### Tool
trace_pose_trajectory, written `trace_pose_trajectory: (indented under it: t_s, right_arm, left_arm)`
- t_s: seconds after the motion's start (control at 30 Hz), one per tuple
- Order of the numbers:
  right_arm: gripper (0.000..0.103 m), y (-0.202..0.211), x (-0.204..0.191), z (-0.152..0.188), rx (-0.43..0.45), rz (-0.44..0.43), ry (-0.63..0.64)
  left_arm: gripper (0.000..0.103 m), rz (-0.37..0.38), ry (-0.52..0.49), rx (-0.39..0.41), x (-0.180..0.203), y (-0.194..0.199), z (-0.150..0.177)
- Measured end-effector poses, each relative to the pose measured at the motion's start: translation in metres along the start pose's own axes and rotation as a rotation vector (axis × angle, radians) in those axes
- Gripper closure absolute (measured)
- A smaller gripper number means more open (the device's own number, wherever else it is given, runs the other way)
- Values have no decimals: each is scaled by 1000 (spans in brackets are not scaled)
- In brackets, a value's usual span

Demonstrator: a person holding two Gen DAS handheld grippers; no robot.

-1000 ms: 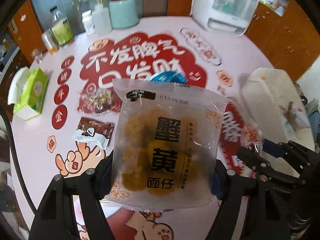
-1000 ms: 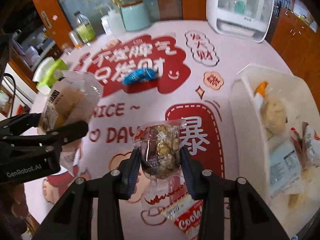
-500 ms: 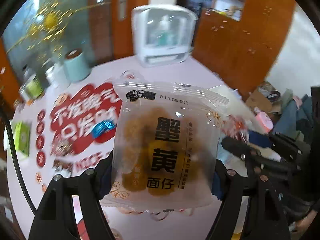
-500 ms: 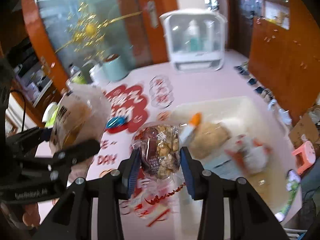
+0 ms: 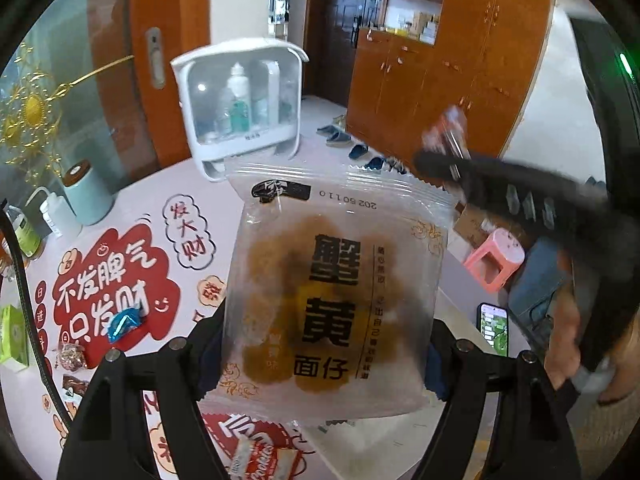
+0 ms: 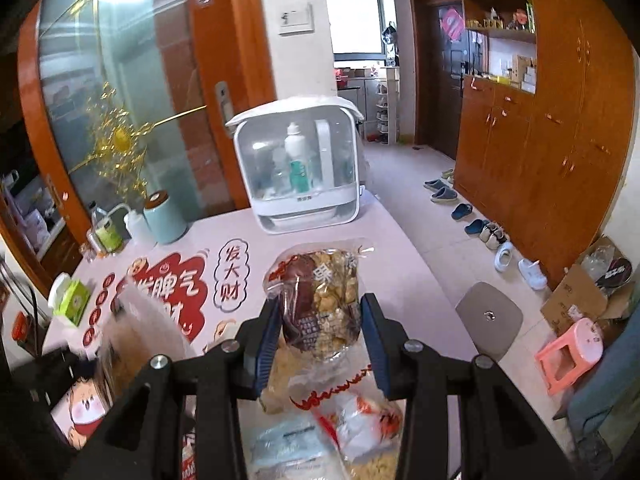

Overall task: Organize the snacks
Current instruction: 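Carry both packs over the white tray and release them inside, then move the left tool to the silver-brown wrapper while the right tool reaches the blue candy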

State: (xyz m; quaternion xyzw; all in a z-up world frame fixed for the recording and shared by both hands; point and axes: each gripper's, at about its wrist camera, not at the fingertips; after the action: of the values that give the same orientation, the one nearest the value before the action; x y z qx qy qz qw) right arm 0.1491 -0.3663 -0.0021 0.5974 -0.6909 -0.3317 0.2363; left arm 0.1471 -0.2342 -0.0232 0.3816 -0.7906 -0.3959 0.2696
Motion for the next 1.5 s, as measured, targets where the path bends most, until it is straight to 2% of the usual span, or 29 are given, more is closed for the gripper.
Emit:
trace_pose_trajectory:
  t_s: [0.2, 0.4, 0.43, 0.5, 0.57, 0.6, 0.8, 1.2, 1.33, 1.5]
  right_arm:
    - [62, -47, 14, -8, -93, -19, -13]
    - [60, -87, 18, 3, -215, -71, -28]
    - [58, -93, 19, 5, -232, -73, -35]
    - [40, -101, 19, 7, -254, -70, -42]
    - [28, -105, 19, 9, -260, -82, -52]
    - [26, -106, 20, 10, -263, -87, -56]
    - [26, -108, 18, 19, -291, -105, -77]
    - [26, -80, 2, 35, -273, -128, -66]
    - [26, -73, -21, 40, -276, -152, -28]
    - [26, -69, -60, 36, -270, -195, 41]
  left_arm:
    - [26, -22, 1, -101, 11, -43, 1]
    - [19, -64, 0, -194, 13, -74, 7]
    - [19, -61, 1, -206, 12, -76, 8]
    - [19, -53, 9, -232, 10, -80, 12]
    - [19, -60, 16, -221, 7, -78, 15]
    - [18, -58, 16, -216, 6, -76, 15]
    - [17, -60, 44, -201, -4, -64, 20]
    - [17, -104, 95, -180, -29, -27, 45]
    - [17, -137, 115, -161, -43, -8, 54]
    - [17, -222, 172, -127, -78, 27, 74]
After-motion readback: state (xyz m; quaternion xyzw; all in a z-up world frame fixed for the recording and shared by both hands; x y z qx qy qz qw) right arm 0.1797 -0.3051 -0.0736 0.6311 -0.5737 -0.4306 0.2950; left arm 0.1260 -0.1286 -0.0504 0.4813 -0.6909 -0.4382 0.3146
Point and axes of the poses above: each gripper's, at about its wrist camera, not at the fingertips, and y roughly against the way its jaws point, x to its right, z to its underside, and after that the axes turned 7 degrees about -x, right-handed
